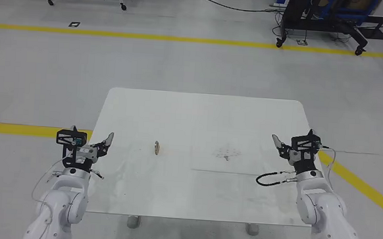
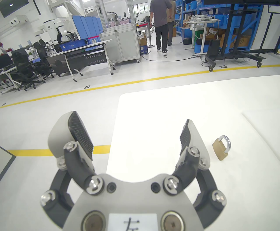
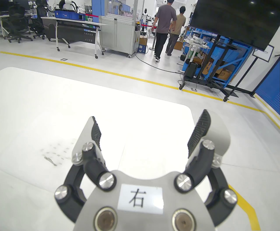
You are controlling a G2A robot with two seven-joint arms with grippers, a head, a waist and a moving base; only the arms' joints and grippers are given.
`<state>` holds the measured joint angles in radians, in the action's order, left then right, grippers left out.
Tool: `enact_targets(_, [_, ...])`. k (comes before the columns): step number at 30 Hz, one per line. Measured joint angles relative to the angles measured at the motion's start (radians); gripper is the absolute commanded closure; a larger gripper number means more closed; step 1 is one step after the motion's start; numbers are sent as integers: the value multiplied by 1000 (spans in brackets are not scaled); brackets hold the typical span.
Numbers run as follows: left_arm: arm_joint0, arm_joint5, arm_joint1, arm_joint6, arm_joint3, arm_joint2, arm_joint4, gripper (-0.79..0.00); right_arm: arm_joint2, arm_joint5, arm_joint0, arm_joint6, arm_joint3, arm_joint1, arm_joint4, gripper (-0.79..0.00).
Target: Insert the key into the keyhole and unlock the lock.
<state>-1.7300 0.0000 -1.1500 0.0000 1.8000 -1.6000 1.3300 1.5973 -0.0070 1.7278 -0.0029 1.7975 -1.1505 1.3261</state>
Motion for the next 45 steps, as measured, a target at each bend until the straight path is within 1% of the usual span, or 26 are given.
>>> enact_targets(7, [0,0,0,0,0,0,0,-785,-60,-140,-84,46,-106,-1,-11,-785])
enact_targets(10, [0,0,0,0,0,0,0,-785,-75,-176,-113,69,-141,-1,-3,-785])
enact_targets(13, [0,0,0,0,0,0,0,-785,-76,-154,-128,93,-153,1,67,-785])
enact_targets(23, [0,0,0,0,0,0,0,-785,-77,-152,-128,94,-155,1,68,-785])
enact_targets(25, [0,0,0,0,0,0,0,-785,-94,-156,-135,110,-174,0,83,-785])
enact_targets(28, [0,0,0,0,0,0,0,-785,-129,-270,-171,121,-230,-1,32,-785])
enact_targets(33, [0,0,0,0,0,0,0,-785,-144,-553,-249,148,-340,10,-20,-785])
enact_targets(35, [0,0,0,0,0,0,0,-785,-145,-649,-277,149,-373,17,-9,-785])
enact_targets(38, [0,0,0,0,0,0,0,-785,-158,-763,-314,126,-400,24,31,-785])
enact_targets(41, [0,0,0,0,0,0,0,-785,-187,-894,-357,58,-419,33,107,-785])
enact_targets(42, [0,0,0,0,0,0,0,-785,-195,-937,-373,29,-432,36,131,-727])
enact_targets(44, [0,0,0,0,0,0,0,-785,-220,-1003,-415,-24,-475,41,188,-434])
enact_targets(45, [0,0,0,0,0,0,0,-785,-237,-1009,-435,-37,-495,43,213,-376])
